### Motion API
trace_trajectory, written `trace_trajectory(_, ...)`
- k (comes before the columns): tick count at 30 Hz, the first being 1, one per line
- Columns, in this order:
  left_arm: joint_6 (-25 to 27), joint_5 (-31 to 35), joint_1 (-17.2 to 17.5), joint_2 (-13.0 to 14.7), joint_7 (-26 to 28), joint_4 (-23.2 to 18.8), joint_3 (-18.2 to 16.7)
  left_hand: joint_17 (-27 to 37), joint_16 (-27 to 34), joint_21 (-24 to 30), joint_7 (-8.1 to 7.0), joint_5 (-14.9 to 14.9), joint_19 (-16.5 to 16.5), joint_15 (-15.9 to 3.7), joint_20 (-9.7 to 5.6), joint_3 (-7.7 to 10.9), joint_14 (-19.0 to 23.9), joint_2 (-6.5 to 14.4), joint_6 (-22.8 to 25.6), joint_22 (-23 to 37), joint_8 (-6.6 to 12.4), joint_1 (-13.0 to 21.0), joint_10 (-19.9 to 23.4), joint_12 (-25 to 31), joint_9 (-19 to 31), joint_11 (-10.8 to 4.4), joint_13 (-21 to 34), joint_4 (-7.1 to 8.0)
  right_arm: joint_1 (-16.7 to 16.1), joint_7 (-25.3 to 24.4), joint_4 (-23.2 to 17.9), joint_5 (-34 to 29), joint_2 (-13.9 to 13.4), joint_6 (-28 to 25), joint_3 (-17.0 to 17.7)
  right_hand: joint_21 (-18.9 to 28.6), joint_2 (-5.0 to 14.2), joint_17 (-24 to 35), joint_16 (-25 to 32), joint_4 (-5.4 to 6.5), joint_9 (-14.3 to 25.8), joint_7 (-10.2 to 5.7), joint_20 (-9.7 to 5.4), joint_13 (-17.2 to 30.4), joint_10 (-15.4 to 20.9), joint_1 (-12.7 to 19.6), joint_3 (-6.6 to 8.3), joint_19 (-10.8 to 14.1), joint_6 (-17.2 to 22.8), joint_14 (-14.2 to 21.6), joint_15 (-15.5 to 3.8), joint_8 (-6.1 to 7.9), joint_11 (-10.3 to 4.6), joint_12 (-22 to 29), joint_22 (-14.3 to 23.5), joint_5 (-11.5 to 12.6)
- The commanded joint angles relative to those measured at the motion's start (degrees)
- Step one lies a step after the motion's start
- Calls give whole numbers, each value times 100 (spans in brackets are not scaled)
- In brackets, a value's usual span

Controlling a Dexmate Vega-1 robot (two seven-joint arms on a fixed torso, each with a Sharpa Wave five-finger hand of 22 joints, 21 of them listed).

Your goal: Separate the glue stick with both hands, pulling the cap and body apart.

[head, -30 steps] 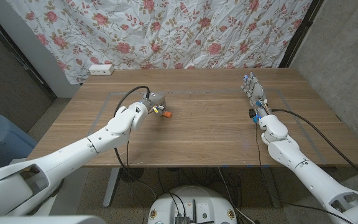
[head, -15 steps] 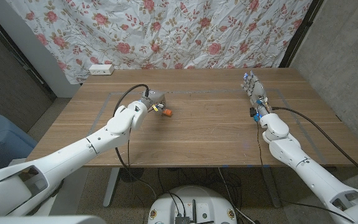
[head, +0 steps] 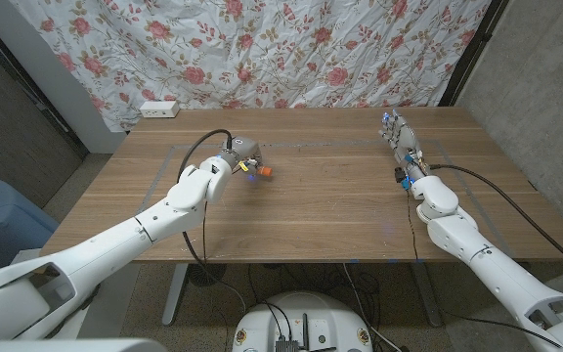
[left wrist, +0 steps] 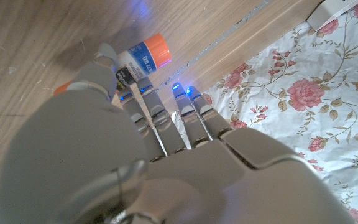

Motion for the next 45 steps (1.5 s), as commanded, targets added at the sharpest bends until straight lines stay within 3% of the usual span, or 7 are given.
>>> trace_trajectory(1,-24,-326,0,-123,267,60,-65,13,-24,-23,189,36,-19,-854,12,-16,17,133,368,20,21,69,393,33,19,-211,26,3,7,25,-275,-356,-347,-215,-99,26,145,-1,35,-25,35,-30,28,6,46,-67,30,-13,14,10,5,-7,-6,20,28,-18)
trace_trajectory(22,71,-845,-175,-351,409,51,-3,16,-30,-57,208,36,-67,-852,40,-53,17,167,368,19,14,79,482,44,21,-210,31,14,-34,29,-744,-1170,-908,-247,-220,31,136,-10,51,-57,35,-55,42,7,77,-52,53,-7,63,44,-32,6,-2,31,27,-17)
trace_trajectory(29,86,-1108,-178,-471,590,63,-56,18,-30,-63,247,35,-71,-850,39,-69,21,181,380,19,17,74,513,46,23,-210,33,20,-69,-34,-914,-1562,-1109,-208,-245,42,76,-58,38,-193,34,-116,36,4,144,82,112,40,114,76,-92,16,-38,50,24,-17)
trace_trajectory(35,108,-1291,-183,-576,773,74,-56,20,-29,-70,247,36,-83,-852,46,-79,25,191,386,18,18,77,534,47,23,-211,34,20,-91,-48,-1124,-1850,-1290,-274,-254,31,-23,-125,3,-426,40,-194,73,10,193,305,197,42,94,75,-102,8,-72,61,21,-33)
trace_trajectory(37,92,-1378,-181,-600,824,78,-64,20,-28,-72,244,36,-86,-852,48,-83,27,193,390,18,20,77,541,48,23,-211,34,20,-88,-54,-1186,-1956,-1346,-299,-259,22,-70,-157,-25,-554,46,-301,109,20,192,422,238,23,-4,31,-118,-20,-71,58,22,-50)
trace_trajectory(45,71,-1721,-170,-684,1019,88,-108,22,-27,-78,258,37,-95,-854,57,-97,33,203,398,18,20,83,567,48,25,-211,35,18,-88,35,-1497,-2281,-1606,-461,-268,-6,-179,-213,-102,-800,61,-403,243,44,115,659,312,-87,-185,-166,-29,-34,-82,33,26,-91)
